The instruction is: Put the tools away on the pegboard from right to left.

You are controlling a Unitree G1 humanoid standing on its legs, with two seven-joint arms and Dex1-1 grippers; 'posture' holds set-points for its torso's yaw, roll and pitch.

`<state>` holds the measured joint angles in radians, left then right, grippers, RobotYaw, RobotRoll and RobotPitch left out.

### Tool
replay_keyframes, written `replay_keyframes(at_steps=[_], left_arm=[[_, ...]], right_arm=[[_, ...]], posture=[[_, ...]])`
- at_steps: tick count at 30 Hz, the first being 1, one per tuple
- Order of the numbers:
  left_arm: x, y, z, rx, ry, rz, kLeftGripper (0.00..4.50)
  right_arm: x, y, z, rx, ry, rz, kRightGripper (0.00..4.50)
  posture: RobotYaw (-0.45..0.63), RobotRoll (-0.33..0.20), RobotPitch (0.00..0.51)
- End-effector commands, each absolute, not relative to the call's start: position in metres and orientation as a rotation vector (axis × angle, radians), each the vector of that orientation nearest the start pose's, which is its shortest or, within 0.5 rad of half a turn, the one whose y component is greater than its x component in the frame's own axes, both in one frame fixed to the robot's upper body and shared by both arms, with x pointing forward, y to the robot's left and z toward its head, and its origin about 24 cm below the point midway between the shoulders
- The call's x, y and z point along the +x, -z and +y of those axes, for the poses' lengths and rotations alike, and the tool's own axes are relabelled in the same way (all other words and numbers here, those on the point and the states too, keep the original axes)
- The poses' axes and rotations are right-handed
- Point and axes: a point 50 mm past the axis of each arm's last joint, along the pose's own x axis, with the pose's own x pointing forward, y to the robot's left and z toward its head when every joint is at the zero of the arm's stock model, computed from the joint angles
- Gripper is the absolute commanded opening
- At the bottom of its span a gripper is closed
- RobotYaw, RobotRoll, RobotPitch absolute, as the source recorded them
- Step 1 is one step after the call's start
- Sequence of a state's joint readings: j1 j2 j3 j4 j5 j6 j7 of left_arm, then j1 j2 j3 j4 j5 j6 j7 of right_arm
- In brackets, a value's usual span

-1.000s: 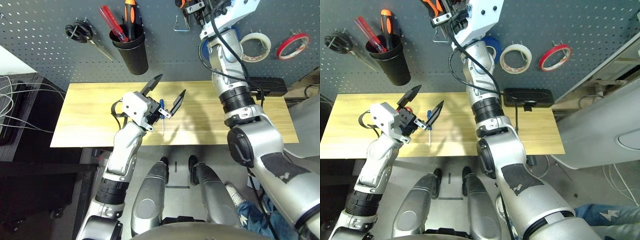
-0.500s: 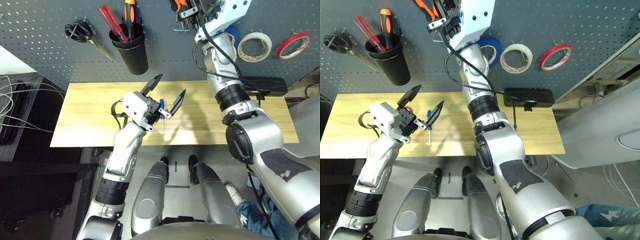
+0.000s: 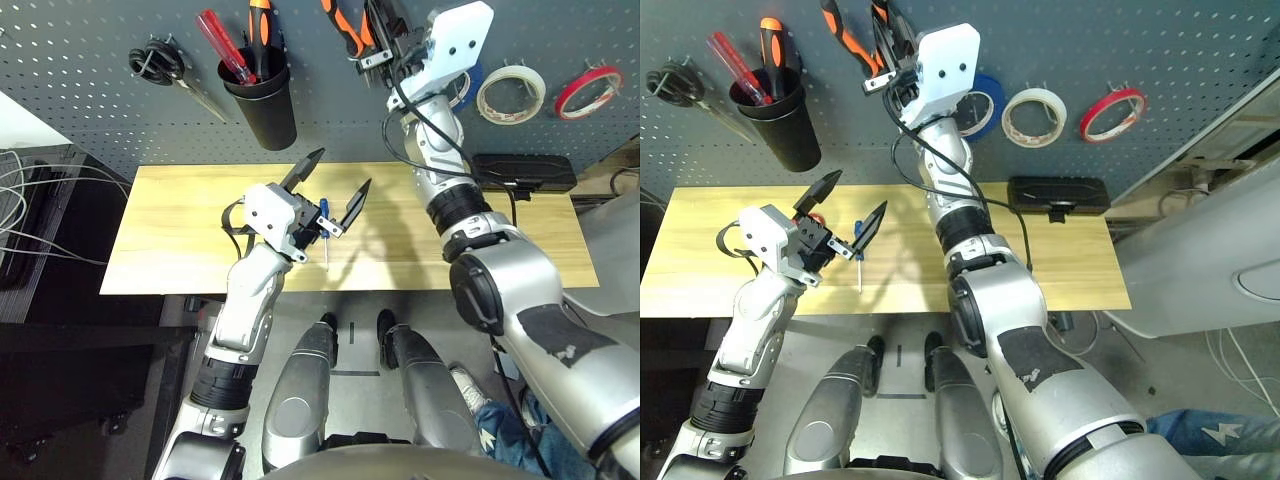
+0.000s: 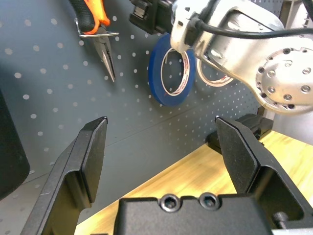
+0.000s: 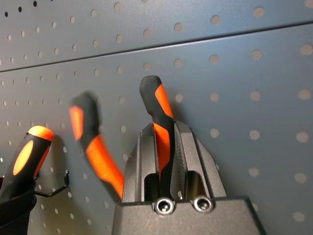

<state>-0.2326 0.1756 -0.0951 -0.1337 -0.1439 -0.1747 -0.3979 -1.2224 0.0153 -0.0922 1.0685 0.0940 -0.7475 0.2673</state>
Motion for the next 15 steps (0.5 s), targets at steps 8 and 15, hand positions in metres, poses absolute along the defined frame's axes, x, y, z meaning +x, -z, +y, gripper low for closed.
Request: replay_keyframes(at_steps=[8, 15], left_arm=[[0.279, -0.149, 0.119, 0.105, 0.555, -0.523, 4.5], [0.28, -0.148, 0.119, 0.104, 0.558, -0.525, 4.5]], right_arm=[[0.38, -0.258, -0.05, 0.002, -0.493, -0.847, 2.25], [0.365, -0.278, -0.071, 0.012, -0.47, -0.948, 4.49]], posture=[[0.16, 0.0, 0.285], [0.14, 0.0, 0.282]])
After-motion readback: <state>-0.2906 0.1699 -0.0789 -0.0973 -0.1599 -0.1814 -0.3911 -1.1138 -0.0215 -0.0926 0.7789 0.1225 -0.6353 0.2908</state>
